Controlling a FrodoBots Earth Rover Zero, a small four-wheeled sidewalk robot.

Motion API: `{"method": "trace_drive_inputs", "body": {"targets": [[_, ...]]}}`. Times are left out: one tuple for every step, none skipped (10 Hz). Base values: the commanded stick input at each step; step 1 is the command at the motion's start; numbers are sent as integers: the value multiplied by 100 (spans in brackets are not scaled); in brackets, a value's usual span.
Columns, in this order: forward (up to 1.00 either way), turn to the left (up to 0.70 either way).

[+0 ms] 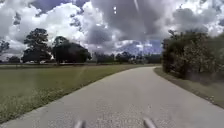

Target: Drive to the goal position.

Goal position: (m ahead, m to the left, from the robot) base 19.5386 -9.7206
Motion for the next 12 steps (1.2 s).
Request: {"method": "trace_drive_inputs", "body": {"targets": [[70, 0], [70, 0], [70, 0], [70, 0], [70, 0], [70, 0], [70, 0], [70, 0], [70, 0], [70, 0], [70, 0], [70, 0]]}}
